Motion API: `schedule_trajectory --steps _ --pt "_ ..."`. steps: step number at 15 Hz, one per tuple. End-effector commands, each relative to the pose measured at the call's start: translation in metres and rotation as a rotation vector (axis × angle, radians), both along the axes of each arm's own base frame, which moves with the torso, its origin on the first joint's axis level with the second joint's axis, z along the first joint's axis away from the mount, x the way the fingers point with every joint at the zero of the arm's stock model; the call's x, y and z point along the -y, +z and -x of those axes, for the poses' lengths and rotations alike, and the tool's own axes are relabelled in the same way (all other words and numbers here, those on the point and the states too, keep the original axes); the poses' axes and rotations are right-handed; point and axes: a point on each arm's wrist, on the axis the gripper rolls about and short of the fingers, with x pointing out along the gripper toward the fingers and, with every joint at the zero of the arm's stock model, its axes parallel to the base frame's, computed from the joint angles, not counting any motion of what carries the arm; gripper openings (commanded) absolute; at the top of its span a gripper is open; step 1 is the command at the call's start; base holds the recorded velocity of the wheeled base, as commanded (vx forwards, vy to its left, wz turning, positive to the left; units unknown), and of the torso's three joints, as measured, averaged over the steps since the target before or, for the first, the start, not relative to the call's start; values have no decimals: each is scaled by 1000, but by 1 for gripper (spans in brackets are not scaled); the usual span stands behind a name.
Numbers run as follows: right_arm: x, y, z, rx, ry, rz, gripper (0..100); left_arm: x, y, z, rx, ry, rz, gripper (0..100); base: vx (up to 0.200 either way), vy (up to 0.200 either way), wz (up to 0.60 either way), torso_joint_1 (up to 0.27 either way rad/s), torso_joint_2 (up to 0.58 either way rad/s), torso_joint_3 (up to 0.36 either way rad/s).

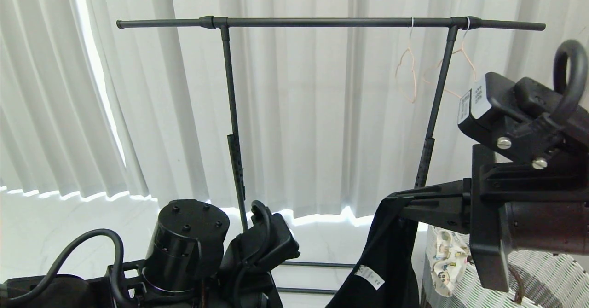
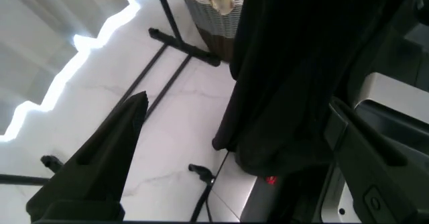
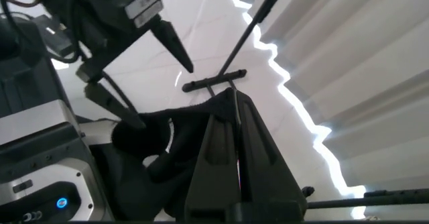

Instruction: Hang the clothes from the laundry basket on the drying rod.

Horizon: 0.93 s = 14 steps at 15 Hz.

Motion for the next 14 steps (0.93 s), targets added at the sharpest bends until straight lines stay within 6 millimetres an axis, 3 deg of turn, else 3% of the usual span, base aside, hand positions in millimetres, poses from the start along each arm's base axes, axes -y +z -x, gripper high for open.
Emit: schedule_trajectory --steps 1,8,14 --pt "-5 -3 -2 -8 6 10 0 0 2 2 5 -8 7 100 0 0 0 0 0 0" --pt "-8 -3 -1 -22 45 7 0 18 -2 -9 -22 -51 16 100 0 0 0 0 0 0" --pt "-8 4 -1 -8 43 -17 0 9 -13 -20 -43 9 -19 100 0 0 0 0 0 0"
